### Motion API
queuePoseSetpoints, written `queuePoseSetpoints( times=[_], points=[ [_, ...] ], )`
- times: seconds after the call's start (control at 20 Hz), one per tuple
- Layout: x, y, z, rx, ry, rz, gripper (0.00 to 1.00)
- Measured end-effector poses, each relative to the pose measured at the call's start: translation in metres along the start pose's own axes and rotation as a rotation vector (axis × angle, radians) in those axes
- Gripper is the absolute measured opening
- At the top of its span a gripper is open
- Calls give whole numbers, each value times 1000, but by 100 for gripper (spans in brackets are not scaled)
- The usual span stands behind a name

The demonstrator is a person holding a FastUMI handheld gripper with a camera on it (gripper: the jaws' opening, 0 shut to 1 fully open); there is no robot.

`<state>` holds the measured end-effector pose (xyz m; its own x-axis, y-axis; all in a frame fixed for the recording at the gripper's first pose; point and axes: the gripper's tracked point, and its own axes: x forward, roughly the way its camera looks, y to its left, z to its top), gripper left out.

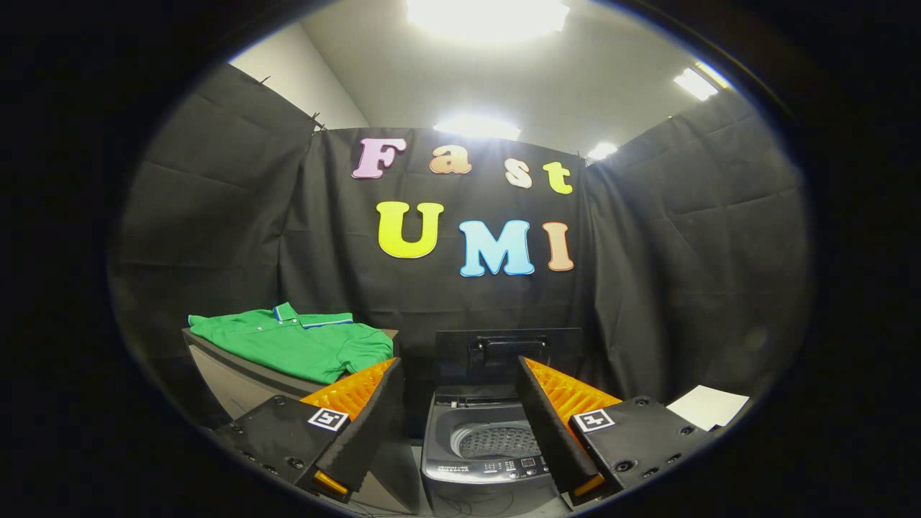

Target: Put the clothes into the washing machine and then close the washing machine lid.

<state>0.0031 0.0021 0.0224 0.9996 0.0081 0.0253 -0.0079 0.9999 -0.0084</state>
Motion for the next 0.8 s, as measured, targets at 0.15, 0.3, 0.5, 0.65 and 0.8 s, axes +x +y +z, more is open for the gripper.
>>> queuePoseSetpoints(
  times=[0.15, 0.3, 0.5, 0.65, 0.8],
  points=[
    [6, 10, 9, -4, -4, 26, 97],
    [12, 25, 18, -4, -9, 62, 97],
    [24, 42, 30, -19, -15, 96, 97],
    [33, 55, 36, -15, -3, 118, 97],
    [42, 68, 42, 6, 11, 142, 97]
  ],
)
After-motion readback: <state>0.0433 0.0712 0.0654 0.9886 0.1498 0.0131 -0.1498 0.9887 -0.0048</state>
